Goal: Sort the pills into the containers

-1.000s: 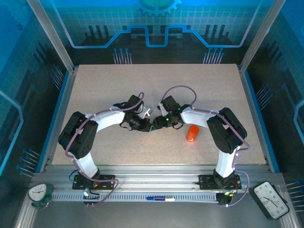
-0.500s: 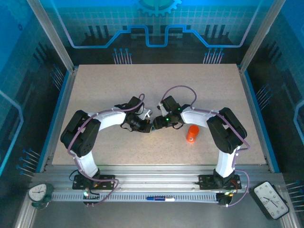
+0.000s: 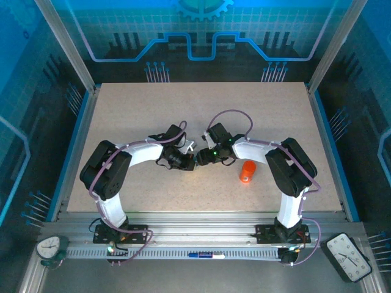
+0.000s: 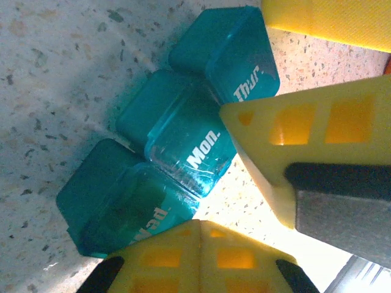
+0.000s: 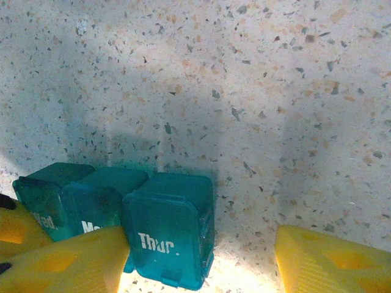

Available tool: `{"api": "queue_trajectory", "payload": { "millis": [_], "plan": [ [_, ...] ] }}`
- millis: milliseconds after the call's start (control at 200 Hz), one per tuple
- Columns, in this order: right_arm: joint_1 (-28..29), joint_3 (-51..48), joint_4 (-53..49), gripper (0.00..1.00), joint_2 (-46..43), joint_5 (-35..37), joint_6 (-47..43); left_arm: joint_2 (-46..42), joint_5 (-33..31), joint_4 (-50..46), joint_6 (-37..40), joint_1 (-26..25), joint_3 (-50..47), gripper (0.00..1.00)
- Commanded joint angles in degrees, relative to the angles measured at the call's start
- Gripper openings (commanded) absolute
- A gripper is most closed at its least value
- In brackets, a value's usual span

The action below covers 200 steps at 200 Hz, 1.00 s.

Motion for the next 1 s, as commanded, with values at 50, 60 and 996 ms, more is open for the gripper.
{"api": "queue_trajectory", "payload": {
  "millis": [50, 60, 996],
  "plan": [
    [-0.46, -1.66, -5.78, 0.66, 3.91, 2.69, 0.06, 1.99, -2.49, 0.00, -0.66, -0.24, -1.85, 0.07],
    [-0.46, -1.66, -5.78, 0.66, 3.90, 2.69, 0.07, 1.71, -2.42, -0.01, -0.65, -0.23, -1.74, 0.07],
    [-2.30, 4.94, -8.77, 0.66, 6.31, -0.03, -0.99, -3.45, -4.14, -12.54, 5.10, 3.03, 8.78, 0.14]
  ]
}}
